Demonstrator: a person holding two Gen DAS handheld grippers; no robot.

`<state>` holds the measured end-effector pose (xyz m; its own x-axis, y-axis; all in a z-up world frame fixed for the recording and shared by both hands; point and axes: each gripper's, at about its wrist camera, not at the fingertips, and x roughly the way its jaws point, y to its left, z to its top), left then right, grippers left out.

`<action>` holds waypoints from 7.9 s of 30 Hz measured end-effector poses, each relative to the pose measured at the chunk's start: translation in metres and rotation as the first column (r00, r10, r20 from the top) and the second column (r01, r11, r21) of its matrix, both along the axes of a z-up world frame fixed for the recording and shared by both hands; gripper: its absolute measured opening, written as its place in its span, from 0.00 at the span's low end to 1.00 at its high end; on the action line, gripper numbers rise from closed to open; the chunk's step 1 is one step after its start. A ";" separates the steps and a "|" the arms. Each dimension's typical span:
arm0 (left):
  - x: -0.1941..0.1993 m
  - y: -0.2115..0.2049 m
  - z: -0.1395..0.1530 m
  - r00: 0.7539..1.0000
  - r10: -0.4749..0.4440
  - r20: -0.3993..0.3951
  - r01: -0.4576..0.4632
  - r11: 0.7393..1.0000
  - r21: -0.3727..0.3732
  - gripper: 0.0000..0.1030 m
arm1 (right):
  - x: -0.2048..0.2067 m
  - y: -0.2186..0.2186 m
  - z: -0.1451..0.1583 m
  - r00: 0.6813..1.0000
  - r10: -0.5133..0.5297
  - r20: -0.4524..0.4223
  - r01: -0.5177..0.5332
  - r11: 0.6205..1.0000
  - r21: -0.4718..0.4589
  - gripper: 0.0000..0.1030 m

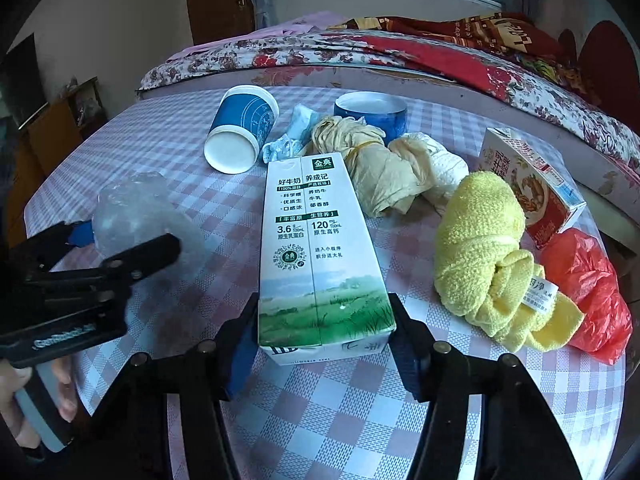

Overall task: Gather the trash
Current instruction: 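Grasp the clear plastic bag with the left tool while the right tool grasps the milk carton, then carry the bag and carton over the black bin and release both, then grasp the yellow cloth with the left tool while the right tool grasps the red plastic bag, then carry the yellow cloth and red bag over the black bin and release both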

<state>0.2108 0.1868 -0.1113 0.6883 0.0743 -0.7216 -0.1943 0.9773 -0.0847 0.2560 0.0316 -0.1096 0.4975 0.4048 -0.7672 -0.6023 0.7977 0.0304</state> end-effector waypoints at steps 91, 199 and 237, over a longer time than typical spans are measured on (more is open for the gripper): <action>-0.093 -0.396 -0.062 0.695 -0.705 -0.140 0.685 0.709 -0.170 0.63 | -0.181 -0.432 -0.059 0.825 -0.524 -0.211 0.544 0.838 0.043 0.57; -0.048 -0.184 0.060 0.931 -0.348 0.110 0.349 0.937 0.013 0.32 | -0.064 -0.250 0.055 0.934 -0.354 0.045 0.339 0.919 0.200 0.24; -0.143 -0.342 0.048 0.768 -0.634 0.092 0.634 0.773 0.025 0.32 | -0.215 -0.394 0.045 0.784 -0.621 0.024 0.604 0.770 0.206 0.24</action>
